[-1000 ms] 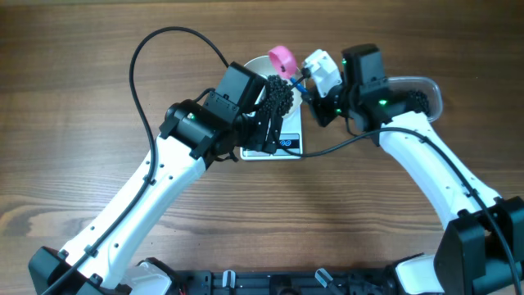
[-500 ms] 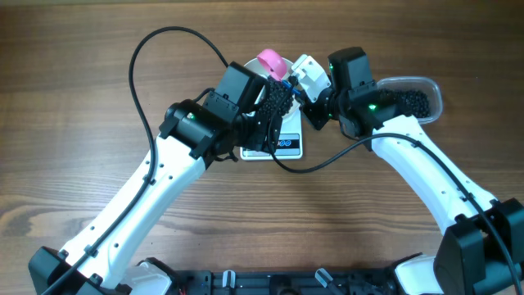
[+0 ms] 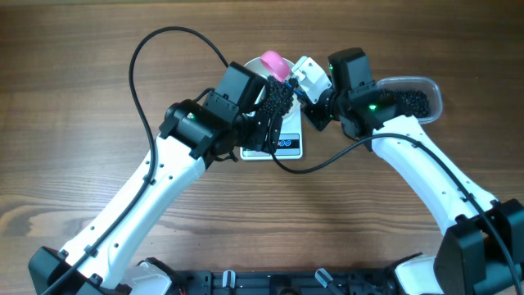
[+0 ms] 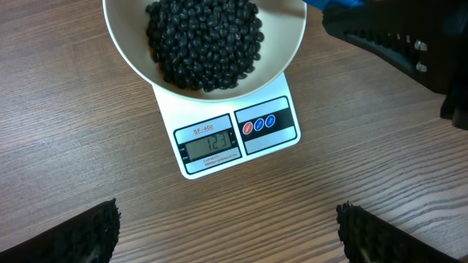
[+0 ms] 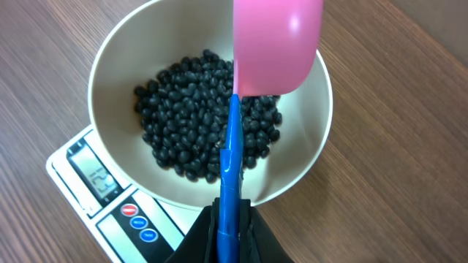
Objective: Scoop item into bowl and weigh 150g on scale
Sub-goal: 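Tilt scoop and shake beans gradually into white bowl with right gripper, then move empty scoop back to bean tub with right gripper, then dip pink scoop into black beans in tub with right gripper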
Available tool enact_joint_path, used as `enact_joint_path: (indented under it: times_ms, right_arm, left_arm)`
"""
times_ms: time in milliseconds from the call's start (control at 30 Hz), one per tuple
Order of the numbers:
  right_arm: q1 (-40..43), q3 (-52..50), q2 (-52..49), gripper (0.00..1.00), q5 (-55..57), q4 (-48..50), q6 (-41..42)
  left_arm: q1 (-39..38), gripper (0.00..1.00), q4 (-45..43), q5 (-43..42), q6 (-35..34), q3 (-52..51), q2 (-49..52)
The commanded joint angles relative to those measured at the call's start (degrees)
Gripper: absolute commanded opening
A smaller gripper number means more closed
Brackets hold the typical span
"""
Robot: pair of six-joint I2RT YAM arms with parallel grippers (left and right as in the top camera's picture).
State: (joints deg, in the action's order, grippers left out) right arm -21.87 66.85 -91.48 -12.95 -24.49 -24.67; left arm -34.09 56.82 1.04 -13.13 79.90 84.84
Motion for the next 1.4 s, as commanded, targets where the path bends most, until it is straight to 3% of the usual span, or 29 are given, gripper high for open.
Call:
enact_joint_path:
  times_ms: [0,300,767,1000,1367]
  right_arm:
    - [1.0,0.4,4.3,0.04,-2.4,0.7,4.7]
    - [13.2,0.4,13.1,0.04,-2.4,-1.3,5.4]
    - [35.3,0.4,13.5,0.04,-2.4,-12.8,5.4]
    - [37.3,0.3,10.8,0.04,-1.2,-24.7,-5.1]
    - [37.3,0.3,6.5,0.04,11.8,-25.2,-5.3]
  left_arm:
    - [-0.2,1.00,0.0,0.5,0.7,0.9,-0.8]
    - [-0.2,1.00,0.0,0.5,0.7,0.9,-0.8]
    - [-0.2,1.00,0.0,0.5,0.7,0.9,-0.8]
    - [-0.2,1.00,0.0,0.5,0.7,0.9,-0.8]
    - [-0.2,1.00,0.0,0.5,0.7,0.9,-0.8]
